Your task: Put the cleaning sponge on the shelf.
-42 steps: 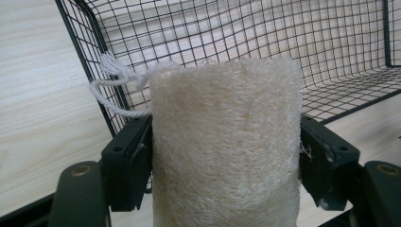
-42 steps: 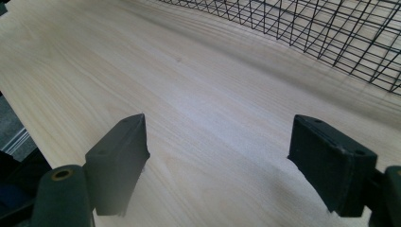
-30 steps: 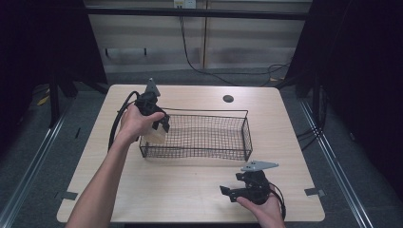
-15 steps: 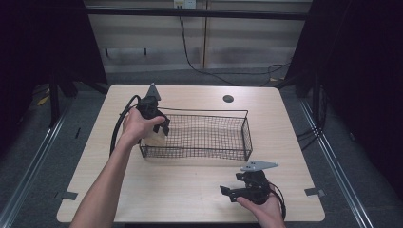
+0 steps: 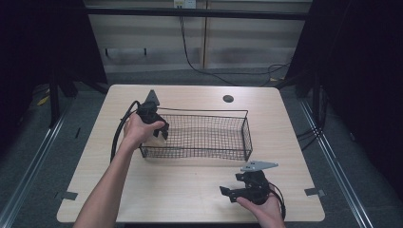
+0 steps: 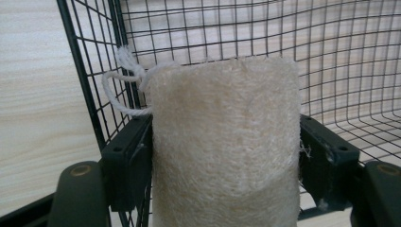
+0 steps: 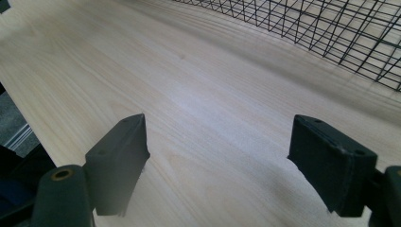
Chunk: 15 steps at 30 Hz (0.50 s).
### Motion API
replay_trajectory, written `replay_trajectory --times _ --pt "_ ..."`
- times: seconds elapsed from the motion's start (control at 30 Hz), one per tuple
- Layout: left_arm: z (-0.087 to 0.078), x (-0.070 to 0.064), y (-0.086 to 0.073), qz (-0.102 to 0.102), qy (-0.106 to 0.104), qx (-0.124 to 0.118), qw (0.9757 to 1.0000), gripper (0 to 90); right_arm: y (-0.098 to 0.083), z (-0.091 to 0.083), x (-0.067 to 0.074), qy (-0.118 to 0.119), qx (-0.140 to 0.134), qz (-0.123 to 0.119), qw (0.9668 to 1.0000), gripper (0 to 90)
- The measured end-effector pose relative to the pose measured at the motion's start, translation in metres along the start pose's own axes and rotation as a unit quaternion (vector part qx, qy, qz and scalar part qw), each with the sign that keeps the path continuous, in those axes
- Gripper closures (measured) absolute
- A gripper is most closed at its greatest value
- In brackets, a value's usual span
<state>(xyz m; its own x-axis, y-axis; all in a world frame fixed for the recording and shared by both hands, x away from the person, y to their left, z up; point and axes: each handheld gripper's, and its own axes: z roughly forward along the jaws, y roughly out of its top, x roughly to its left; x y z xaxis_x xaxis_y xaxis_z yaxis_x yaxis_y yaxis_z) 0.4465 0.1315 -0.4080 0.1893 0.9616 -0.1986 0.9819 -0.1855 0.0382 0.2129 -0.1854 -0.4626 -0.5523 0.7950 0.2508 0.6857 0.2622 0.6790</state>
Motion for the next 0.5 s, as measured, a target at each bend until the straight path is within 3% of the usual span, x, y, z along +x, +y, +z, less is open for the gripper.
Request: replay_trajectory --times 0.17,0.37,0.5 --pt "0.007 -0.007 0.003 0.002 0.014 0.001 0.9999 28.1 0.000 0.000 0.001 0.002 0.004 -0.002 1.0000 20.0" --pt "0.012 -0.012 0.004 0.008 0.015 0.004 0.9998 28.1 0.000 0.000 0.001 0.004 0.003 -0.003 1.0000 20.0" --pt "0.017 -0.010 0.004 -0.001 0.024 0.004 0.9997 28.0 0.000 0.000 0.001 0.003 0.003 -0.005 1.0000 20.0"
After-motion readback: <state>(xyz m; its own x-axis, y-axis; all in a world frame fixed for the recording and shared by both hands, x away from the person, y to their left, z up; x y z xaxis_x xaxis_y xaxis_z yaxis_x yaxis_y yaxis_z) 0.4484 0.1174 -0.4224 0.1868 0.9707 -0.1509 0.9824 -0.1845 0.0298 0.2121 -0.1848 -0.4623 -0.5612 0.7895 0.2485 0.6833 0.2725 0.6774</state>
